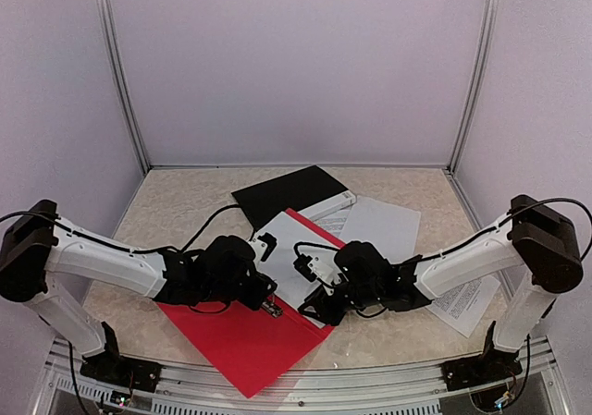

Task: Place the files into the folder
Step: Open the spring clip on the folder.

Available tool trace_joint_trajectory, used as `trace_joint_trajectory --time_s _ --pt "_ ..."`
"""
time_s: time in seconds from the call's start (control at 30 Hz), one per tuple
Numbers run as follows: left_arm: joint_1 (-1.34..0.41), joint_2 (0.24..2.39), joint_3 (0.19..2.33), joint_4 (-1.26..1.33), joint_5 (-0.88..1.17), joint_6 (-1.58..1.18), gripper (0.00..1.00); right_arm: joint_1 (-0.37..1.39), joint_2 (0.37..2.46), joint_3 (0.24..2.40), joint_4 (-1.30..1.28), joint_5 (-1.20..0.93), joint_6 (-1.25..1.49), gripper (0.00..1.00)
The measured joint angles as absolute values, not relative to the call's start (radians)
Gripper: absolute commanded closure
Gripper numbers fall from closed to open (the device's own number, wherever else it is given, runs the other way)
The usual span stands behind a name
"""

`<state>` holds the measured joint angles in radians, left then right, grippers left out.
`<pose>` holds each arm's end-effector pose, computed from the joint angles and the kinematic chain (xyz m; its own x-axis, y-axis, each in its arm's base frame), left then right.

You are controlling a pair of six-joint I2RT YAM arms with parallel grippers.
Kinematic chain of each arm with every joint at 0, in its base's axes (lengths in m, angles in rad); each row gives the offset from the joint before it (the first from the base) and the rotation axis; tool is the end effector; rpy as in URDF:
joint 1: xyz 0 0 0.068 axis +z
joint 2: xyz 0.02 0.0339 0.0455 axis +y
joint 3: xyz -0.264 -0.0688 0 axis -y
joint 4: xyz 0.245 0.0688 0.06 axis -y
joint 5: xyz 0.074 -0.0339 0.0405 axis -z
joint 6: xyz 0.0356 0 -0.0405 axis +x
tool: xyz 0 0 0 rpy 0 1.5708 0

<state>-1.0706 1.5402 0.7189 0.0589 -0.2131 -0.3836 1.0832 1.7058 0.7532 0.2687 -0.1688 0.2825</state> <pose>0.1512 -0.2609 0.1638 -0.6007 0.3363 -0.7253 0.6033 0.7860 -0.1352 0.1498 0.2952 0.1413 -0.5441 -0.4394 -0.7148 -0.8125 0.4887 0.3180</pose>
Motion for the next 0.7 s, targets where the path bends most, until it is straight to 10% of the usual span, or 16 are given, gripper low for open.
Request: trace_joint_trajectory --time_s 0.37,0.7 --pt "-1.061 1.472 0.712 0.028 -0.191 -0.382 0.44 1.083 1.665 0.720 0.303 -0.152 0.313 0.71" --pt "-1.000 1.635 0.768 0.022 -0.084 -0.361 0.49 1.083 1.638 0.688 0.305 -0.121 0.329 0.72"
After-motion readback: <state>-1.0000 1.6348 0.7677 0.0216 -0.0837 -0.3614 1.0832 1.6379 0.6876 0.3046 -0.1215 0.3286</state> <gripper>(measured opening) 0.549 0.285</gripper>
